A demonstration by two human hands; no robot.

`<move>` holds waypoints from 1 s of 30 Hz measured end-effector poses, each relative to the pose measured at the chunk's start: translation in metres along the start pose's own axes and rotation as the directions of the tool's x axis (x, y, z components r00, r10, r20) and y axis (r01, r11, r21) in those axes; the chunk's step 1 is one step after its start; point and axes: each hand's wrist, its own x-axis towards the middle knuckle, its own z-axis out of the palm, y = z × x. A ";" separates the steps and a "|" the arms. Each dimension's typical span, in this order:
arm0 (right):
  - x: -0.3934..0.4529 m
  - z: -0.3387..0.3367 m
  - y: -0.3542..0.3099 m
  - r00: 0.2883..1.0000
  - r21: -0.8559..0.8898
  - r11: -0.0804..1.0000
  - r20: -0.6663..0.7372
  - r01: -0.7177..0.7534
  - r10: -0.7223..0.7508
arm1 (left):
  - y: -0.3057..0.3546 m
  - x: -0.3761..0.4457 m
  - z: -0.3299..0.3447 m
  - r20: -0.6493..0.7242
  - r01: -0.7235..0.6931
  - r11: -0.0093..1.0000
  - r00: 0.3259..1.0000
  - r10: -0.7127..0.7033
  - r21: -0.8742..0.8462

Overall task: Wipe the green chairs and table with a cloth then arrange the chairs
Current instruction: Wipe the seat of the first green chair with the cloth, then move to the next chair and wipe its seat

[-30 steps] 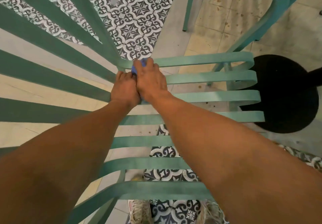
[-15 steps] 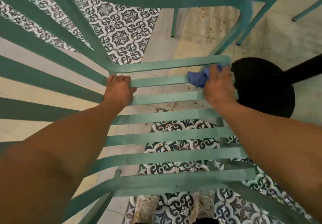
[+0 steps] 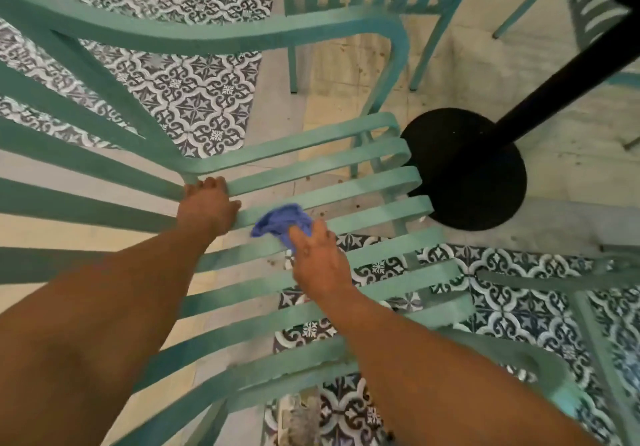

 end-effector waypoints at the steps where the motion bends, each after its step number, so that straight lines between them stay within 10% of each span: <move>1: -0.004 -0.018 0.025 0.994 -0.020 0.993 0.001 -0.113 0.113 | 0.007 -0.011 -0.003 0.016 0.011 0.999 1.000 -0.011 -0.038; 10: -0.115 -0.175 0.062 0.930 -0.026 0.934 0.079 -0.358 0.359 | 0.131 -0.159 -0.120 0.130 -0.381 0.924 0.919 0.373 0.036; 18: -0.257 -0.287 0.061 0.802 0.032 0.801 0.017 -0.597 0.597 | 0.248 -0.276 -0.209 0.145 -0.709 0.680 0.705 0.695 0.186; 27: -0.508 -0.304 0.129 0.500 0.250 0.479 0.025 -0.842 0.866 | 0.393 -0.487 -0.170 0.339 -0.920 0.279 0.365 0.867 0.275; 30: -0.555 -0.288 0.135 0.435 0.306 0.394 0.079 -0.867 0.897 | 0.411 -0.525 -0.161 0.395 -0.923 0.252 0.356 0.847 0.291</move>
